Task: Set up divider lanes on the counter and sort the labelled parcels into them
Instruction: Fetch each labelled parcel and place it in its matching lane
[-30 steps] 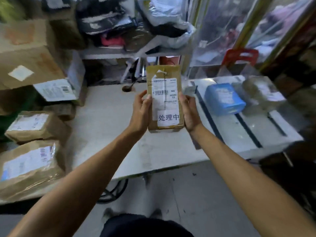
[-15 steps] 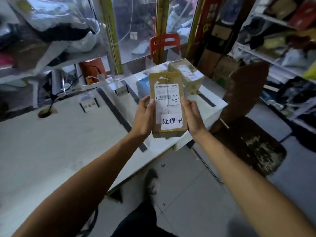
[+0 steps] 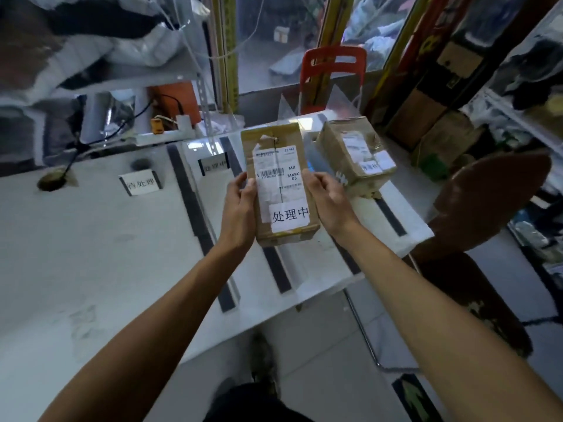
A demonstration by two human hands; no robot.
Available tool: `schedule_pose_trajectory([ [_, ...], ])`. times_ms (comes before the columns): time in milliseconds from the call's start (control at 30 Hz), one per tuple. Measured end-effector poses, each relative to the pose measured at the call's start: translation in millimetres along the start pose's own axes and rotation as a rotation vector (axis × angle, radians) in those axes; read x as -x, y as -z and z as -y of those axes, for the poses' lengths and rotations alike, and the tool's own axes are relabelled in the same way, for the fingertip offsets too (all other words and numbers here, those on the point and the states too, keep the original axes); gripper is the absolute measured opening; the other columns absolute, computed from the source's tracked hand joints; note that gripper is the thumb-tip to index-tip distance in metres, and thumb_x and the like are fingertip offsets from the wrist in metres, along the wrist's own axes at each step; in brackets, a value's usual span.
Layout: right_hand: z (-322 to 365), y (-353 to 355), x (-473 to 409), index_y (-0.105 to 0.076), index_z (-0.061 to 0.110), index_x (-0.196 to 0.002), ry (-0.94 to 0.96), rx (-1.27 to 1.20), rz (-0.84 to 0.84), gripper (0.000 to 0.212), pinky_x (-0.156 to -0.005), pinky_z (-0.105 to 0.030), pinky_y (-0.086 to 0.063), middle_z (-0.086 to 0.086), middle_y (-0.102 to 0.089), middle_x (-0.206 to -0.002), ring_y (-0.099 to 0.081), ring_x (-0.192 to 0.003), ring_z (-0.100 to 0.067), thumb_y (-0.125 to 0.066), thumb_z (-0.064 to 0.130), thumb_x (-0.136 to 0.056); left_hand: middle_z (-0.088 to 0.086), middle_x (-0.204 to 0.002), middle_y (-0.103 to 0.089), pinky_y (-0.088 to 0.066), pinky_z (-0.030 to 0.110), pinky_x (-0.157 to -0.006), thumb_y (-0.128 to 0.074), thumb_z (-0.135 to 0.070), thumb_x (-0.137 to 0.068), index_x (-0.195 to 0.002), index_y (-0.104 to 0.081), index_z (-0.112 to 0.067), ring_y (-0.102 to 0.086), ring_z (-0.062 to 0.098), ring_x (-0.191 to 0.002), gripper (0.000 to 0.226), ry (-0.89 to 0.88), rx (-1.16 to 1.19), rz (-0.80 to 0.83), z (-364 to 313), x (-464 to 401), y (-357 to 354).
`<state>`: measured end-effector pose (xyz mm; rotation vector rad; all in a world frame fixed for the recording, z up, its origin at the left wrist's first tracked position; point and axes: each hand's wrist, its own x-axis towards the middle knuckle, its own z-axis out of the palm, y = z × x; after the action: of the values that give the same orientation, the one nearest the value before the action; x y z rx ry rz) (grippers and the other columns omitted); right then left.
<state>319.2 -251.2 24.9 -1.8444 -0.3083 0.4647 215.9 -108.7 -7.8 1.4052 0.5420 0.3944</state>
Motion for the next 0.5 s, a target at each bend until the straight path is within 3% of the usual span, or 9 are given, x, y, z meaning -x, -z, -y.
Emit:
schedule_pose_trajectory([
  [67, 4, -15, -22, -0.063, 0.012, -0.116, 0.027, 0.044, 0.075, 0.033, -0.067, -0.023, -0.058, -0.009, -0.073, -0.111, -0.073, -0.088, -0.012, -0.057, 0.041, -0.102, 0.004, -0.123, -0.063, -0.062, 0.033, -0.079, -0.038, -0.035, -0.11, -0.139, -0.04, -0.02, -0.073, 0.018, -0.102, 0.033, -0.001, 0.014, -0.095, 2, -10, 11],
  [200, 11, -46, -46, -0.056, 0.02, -0.127, 0.058, 0.112, 0.198, 0.037, -0.078, -0.032, -0.063, -0.004, -0.068, -0.118, -0.071, -0.097, -0.015, -0.055, 0.047, -0.102, 0.0, -0.118, -0.066, -0.059, 0.021, -0.069, -0.041, -0.036, -0.109, -0.138, -0.045, -0.022, -0.073, 0.013, -0.096, 0.032, 0.043, 0.018, -0.243, -4, -28, 35],
  [300, 12, -64, -52, -0.051, 0.02, -0.137, 0.095, 0.161, 0.25, 0.044, -0.081, -0.033, -0.063, 0.001, -0.064, -0.121, -0.069, -0.101, -0.012, -0.053, 0.046, -0.102, 0.0, -0.113, -0.07, -0.061, 0.025, -0.07, -0.044, -0.034, -0.109, -0.125, -0.052, -0.028, -0.074, 0.015, -0.095, 0.02, 0.116, 0.014, -0.302, -9, -45, 47],
  [400, 6, -76, -59, -0.049, 0.023, -0.138, 0.129, 0.225, 0.326, 0.046, -0.089, -0.038, -0.06, 0.005, -0.059, -0.126, -0.064, -0.113, -0.016, -0.062, 0.044, -0.098, 0.005, -0.113, -0.073, -0.062, 0.032, -0.076, -0.041, -0.036, -0.109, -0.118, -0.06, -0.027, -0.075, 0.018, -0.093, 0.023, 0.171, -0.056, -0.307, -11, -62, 52],
  [500, -4, -80, -70, -0.04, 0.026, -0.146, 0.167, 0.341, 0.39, 0.085, -0.094, -0.037, -0.057, 0.004, -0.054, -0.132, -0.055, -0.121, -0.016, -0.079, 0.055, -0.077, 0.003, -0.11, -0.073, -0.058, 0.024, -0.067, -0.036, -0.035, -0.111, -0.115, -0.063, -0.025, -0.073, 0.015, -0.09, 0.029, 0.269, -0.053, -0.334, -10, -76, 47],
])
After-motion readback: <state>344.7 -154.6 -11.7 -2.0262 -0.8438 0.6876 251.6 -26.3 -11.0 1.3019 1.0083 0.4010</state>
